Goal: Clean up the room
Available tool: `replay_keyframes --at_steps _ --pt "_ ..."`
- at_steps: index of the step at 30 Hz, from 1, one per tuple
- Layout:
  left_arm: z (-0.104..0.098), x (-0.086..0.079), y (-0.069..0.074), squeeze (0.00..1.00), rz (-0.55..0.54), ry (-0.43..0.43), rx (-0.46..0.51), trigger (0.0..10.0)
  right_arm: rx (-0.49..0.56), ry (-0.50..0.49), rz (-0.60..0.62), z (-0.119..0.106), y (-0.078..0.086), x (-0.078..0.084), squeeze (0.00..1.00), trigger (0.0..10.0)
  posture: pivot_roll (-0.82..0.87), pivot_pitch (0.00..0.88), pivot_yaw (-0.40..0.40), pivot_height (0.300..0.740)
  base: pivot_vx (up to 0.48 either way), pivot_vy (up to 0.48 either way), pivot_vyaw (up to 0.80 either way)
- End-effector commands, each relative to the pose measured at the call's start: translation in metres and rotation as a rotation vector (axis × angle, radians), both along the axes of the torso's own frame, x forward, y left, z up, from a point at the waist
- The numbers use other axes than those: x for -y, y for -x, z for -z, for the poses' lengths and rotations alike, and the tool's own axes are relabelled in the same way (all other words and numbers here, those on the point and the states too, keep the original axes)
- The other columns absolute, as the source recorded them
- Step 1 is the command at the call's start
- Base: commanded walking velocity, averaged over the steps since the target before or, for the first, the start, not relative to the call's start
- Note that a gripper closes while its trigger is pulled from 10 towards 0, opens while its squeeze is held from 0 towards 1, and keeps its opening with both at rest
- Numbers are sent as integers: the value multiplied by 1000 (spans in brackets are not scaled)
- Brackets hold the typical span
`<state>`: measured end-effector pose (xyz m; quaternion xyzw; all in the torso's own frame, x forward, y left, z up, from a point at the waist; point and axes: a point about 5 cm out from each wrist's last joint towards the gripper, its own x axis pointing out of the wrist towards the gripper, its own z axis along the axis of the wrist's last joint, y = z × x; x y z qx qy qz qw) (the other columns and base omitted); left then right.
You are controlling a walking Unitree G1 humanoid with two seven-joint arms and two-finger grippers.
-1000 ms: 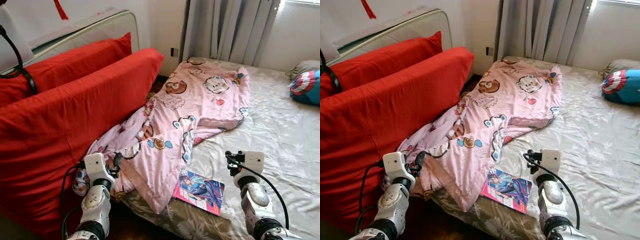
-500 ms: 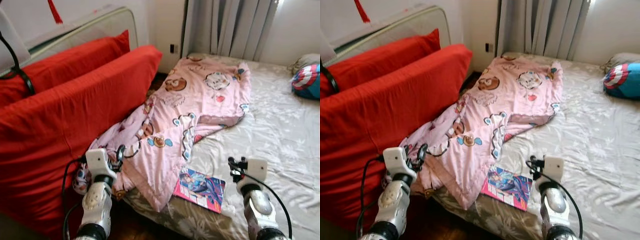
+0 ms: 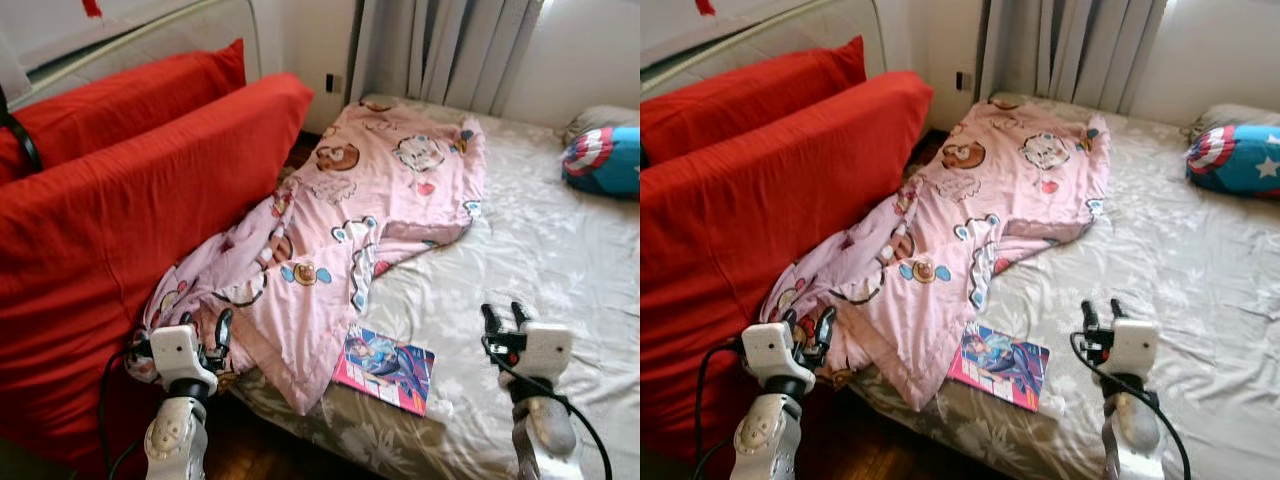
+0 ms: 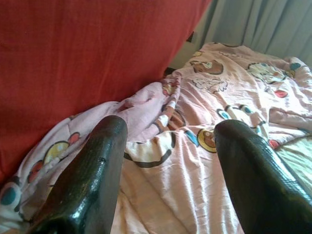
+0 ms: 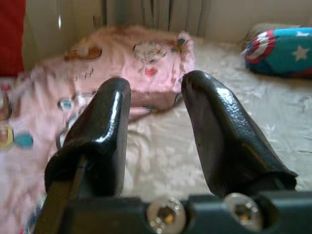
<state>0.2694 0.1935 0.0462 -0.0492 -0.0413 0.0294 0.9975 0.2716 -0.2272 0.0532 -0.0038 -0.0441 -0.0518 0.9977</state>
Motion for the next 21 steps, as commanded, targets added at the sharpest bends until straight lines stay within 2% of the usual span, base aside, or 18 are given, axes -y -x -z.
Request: replay_keyframes --at_steps 1,4,7,10,15,18,21 --pt "-2 1 -1 0 -1 12 -4 10000 -10 -19 6 2 0 -5 0 10000 -80 123 -38 740 0 0 0" --pt "-7 3 1 0 13 11 4 10000 -37 -24 -23 6 4 -19 0 10000 -84 146 -47 740 0 0 0" --pt "-9 2 3 0 9 11 6 10000 -79 -23 -20 10 6 -19 0 10000 -83 153 -49 740 0 0 0" --pt "-11 -2 5 0 -14 22 5 10000 -96 -30 -14 9 8 -17 0 10000 -80 155 -43 720 0 0 0" --pt "-13 -7 11 0 9 -24 -18 10000 -97 -40 -11 9 10 -21 0 10000 -80 120 -1 700 0 0 0" --pt "-16 -12 9 0 20 -43 -25 10000 -97 -64 -1 8 7 -23 0 10000 -87 102 2 700 0 0 0" --pt "-24 -15 2 0 28 -72 -2 10000 -144 -57 12 12 6 -21 0 10000 -77 86 -3 692 0 0 0"
